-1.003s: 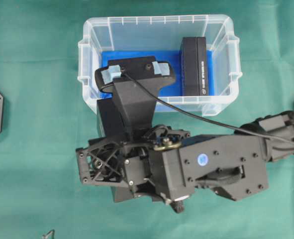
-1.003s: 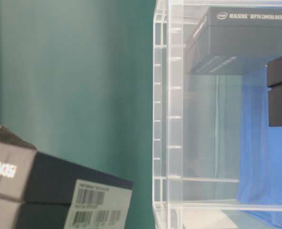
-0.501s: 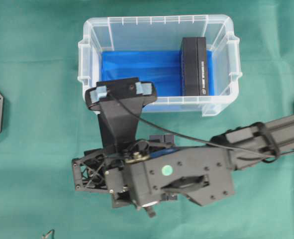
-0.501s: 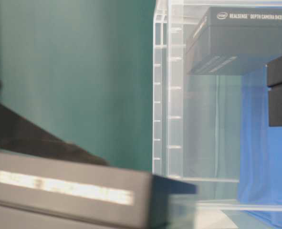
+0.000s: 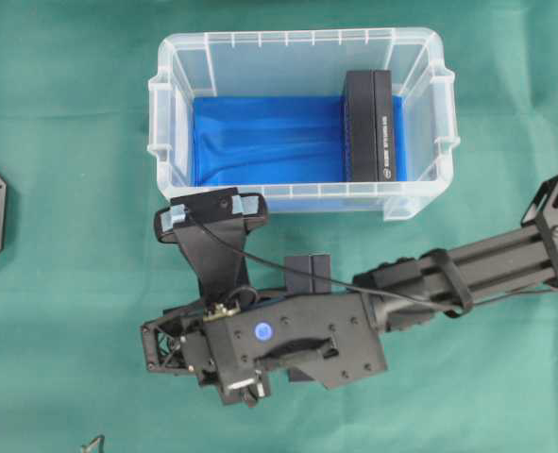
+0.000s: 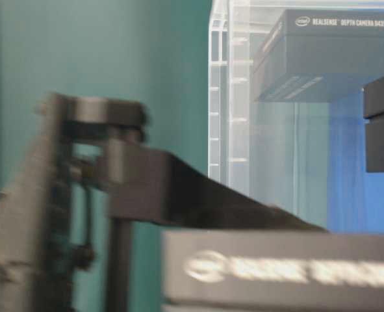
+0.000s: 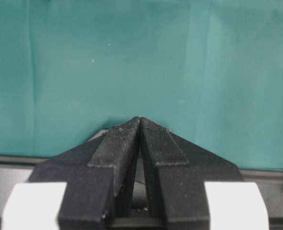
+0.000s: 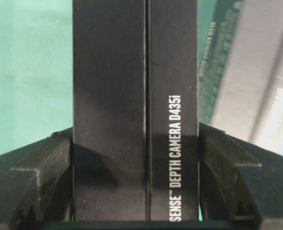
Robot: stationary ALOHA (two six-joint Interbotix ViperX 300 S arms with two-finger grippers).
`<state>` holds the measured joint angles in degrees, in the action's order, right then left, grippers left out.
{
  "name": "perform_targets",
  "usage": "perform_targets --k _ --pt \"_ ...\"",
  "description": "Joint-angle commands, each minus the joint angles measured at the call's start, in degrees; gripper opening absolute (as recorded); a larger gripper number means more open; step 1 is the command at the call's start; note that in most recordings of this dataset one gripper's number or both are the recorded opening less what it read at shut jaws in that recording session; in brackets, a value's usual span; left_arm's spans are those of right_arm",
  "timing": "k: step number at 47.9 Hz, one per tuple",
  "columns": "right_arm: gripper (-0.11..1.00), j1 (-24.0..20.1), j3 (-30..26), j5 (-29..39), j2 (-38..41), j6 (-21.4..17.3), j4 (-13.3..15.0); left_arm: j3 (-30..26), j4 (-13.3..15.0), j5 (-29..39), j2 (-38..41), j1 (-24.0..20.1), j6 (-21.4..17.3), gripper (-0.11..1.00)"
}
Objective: Take the box out of the case with the right arm.
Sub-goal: 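Carry the held box out of the case toward the front table, then lower the box onto the table left of the first box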
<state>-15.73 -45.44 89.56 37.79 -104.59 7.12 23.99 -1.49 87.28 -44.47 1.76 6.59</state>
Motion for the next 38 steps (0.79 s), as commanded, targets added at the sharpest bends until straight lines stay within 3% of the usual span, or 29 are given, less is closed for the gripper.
perform_targets --k 1,17,38 --pt "0.68 0.70 1.14 -3.34 -1.85 0.00 -0.44 -1.49 -0.18 -0.26 0.18 -0.09 0.00 0.02" --pt "0.68 1.85 10.72 -15.21 -1.76 -2.64 -2.37 -1.32 -0.09 -0.26 0.18 -0.09 0.00 0.02" --pt "0.68 2.11 11.78 -13.89 -1.85 -2.81 -3.34 -1.23 -0.09 -0.26 0.00 -0.09 -0.09 0.02"
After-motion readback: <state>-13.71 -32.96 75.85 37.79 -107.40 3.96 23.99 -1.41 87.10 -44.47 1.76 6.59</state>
